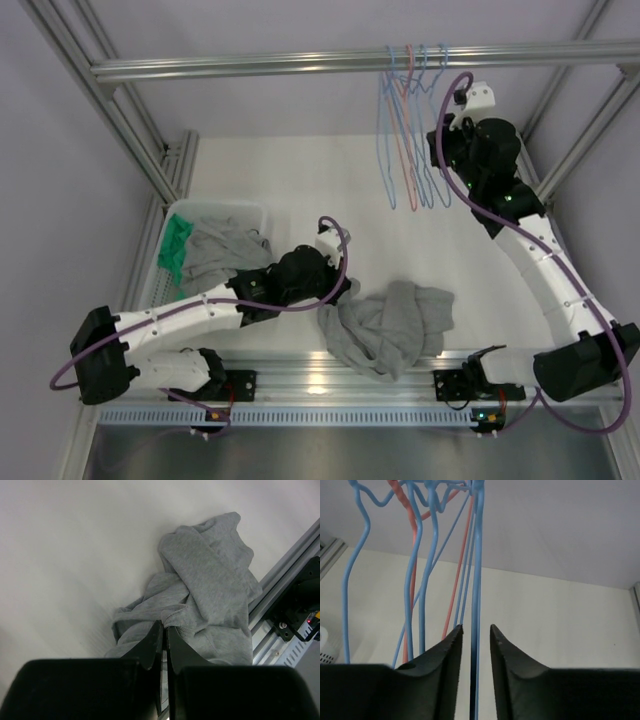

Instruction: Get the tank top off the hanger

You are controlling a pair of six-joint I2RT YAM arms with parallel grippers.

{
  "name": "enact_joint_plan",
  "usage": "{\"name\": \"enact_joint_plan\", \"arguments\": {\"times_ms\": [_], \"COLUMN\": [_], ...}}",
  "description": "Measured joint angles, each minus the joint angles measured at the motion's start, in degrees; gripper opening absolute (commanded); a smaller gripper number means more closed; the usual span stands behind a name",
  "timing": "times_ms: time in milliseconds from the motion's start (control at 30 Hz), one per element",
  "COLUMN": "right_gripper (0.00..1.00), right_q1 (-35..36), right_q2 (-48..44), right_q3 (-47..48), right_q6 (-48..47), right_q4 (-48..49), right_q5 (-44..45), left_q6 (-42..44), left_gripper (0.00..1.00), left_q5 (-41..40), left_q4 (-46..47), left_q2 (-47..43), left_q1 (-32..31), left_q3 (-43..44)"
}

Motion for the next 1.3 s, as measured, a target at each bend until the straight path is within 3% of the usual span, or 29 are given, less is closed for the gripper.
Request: {"name": "enact_joint_plan", "arguments": {"times_ms": [67, 133, 167, 200, 233, 333, 367, 433, 567, 767, 933, 1067, 1133, 1167, 1200, 1267, 1300], "right_gripper": [0.50, 0.71, 0.93, 0.93, 0.99, 0.99, 1.00, 1.00, 0.99, 1.00, 0.99, 0.99, 1.00, 0.99, 0.99, 1.00, 0.99], "right_q1": [0.09, 0.17, 0.24, 0.31, 0.37, 0.44, 0.42, 0.39, 0.39, 0.39, 0.39, 0.39, 0.39, 0.39, 0.39, 0.39, 0.39], "right_q2": [-0.31, -1.31, -2.19, -3.13, -4.72, -12.04, -15.30, -22.40, -35.63, -43.89, -45.20, -46.05, -46.77, -47.30, -47.78, -48.89, -49.33], "right_q3": [-0.11, -1.07, -1.90, -2.56, -3.63, -7.45, -8.96, -11.65, -13.62, -9.86, -9.40, -9.40, -9.40, -9.40, -9.35, -9.22, -8.90], "right_q6": [0.22, 0.55, 0.83, 0.94, 1.25, 2.64, 3.34, 4.48, 5.70, 5.77, 4.72, 3.85, 3.76, 3.63, 3.58, 3.52, 3.50], "right_q4": [-0.33, -0.61, -1.01, -1.62, -2.40, -5.64, -6.69, -8.98, -13.88, -19.30, -22.97, -24.61, -24.96, -25.05, -25.20, -25.33, -25.57], "right_q5": [0.79, 1.68, 2.32, 2.82, 3.78, 8.28, 10.23, 14.38, 21.31, 22.86, 19.41, 17.16, 15.98, 15.43, 14.88, 13.75, 13.14], "left_q6": [0.00, 0.02, 0.11, 0.20, 0.31, 1.20, 1.57, 2.51, 5.16, 6.51, 6.73, 5.42, 4.17, 3.39, 2.32, 1.36, 0.63], "left_gripper": [0.00, 0.00, 0.00, 0.00, 0.43, 0.68, 0.81, 0.97, 0.99, 0.99, 0.99, 0.97, 0.73, 0.40, 0.28, 0.17, 0.00], "left_q5": [0.55, 1.14, 1.64, 2.29, 3.02, 6.67, 8.04, 10.16, 11.93, 5.70, -5.44, -15.91, -20.33, -22.01, -23.34, -26.01, -27.76], "left_q4": [0.26, 0.42, 0.59, 0.66, 0.76, 1.31, 1.46, 1.86, 2.43, 2.99, 2.73, 3.02, 3.50, 3.93, 4.35, 5.05, 5.03], "left_q2": [0.04, 0.52, 1.05, 1.60, 2.36, 4.55, 5.14, 6.25, 10.38, 22.23, 35.06, 38.14, 39.08, 39.56, 40.17, 41.48, 42.14], "left_q1": [0.00, 0.00, 0.00, 0.04, 0.04, -0.07, -0.24, -1.36, -7.06, -12.00, -13.11, -16.22, -17.84, -18.49, -18.99, -19.45, -19.54], "left_q3": [0.02, 0.24, 0.48, 0.70, 1.03, 1.29, 1.29, 1.33, 2.64, 6.23, 10.95, 13.55, 14.10, 14.23, 14.38, 14.69, 15.13]}}
